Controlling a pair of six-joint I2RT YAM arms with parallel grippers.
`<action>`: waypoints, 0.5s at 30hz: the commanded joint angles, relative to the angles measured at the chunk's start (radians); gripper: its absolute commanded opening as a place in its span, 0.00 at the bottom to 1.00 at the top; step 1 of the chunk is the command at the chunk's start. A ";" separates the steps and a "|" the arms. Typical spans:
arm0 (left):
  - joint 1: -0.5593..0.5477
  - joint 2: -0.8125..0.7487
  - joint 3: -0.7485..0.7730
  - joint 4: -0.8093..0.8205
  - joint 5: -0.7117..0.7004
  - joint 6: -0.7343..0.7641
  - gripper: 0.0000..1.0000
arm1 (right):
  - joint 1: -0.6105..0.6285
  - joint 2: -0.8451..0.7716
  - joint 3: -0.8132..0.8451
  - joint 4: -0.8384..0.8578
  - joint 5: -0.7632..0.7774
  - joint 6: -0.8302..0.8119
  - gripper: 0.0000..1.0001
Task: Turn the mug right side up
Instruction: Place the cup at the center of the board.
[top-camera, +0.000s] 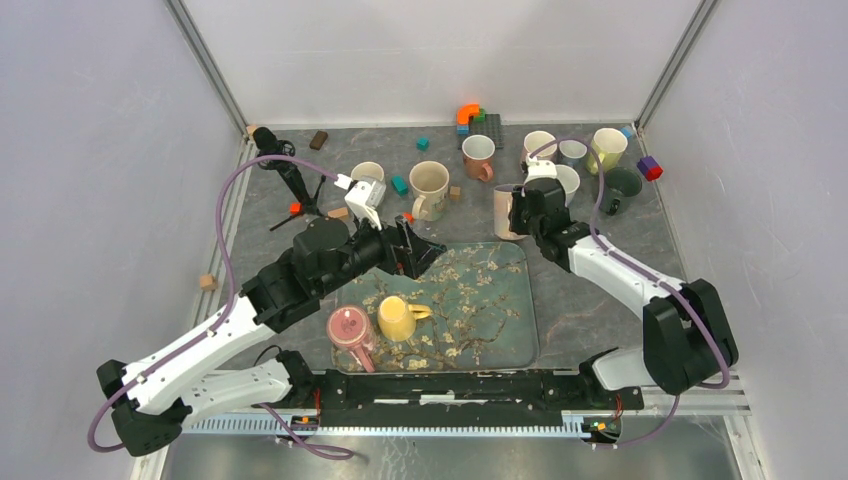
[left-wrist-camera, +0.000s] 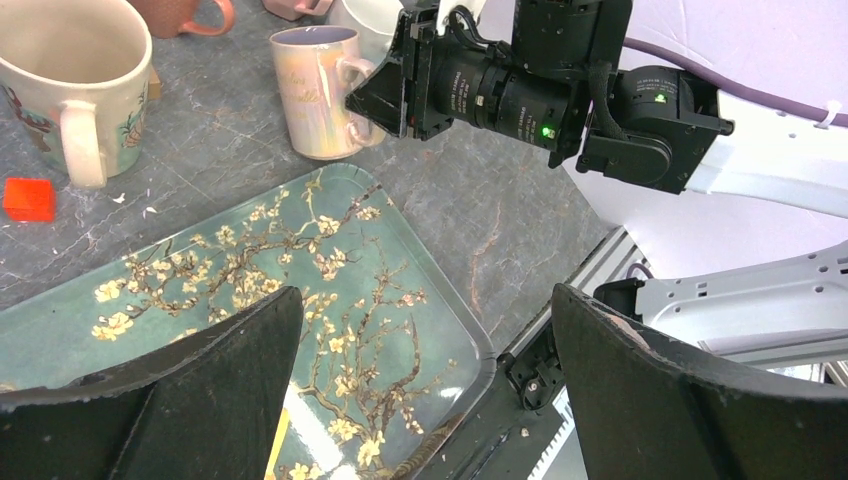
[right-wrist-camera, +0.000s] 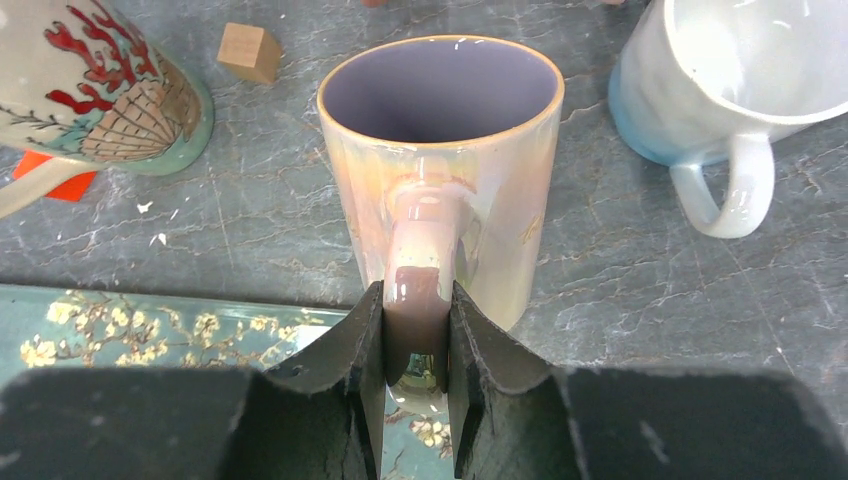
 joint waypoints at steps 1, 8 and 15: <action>0.005 -0.015 -0.005 0.009 -0.001 0.054 1.00 | -0.009 0.002 0.039 0.176 0.076 -0.040 0.00; 0.004 -0.005 -0.003 0.007 0.000 0.057 1.00 | -0.009 0.004 -0.100 0.354 0.061 -0.051 0.00; 0.004 0.010 -0.002 -0.001 0.006 0.063 1.00 | -0.009 -0.001 -0.264 0.532 0.009 -0.014 0.00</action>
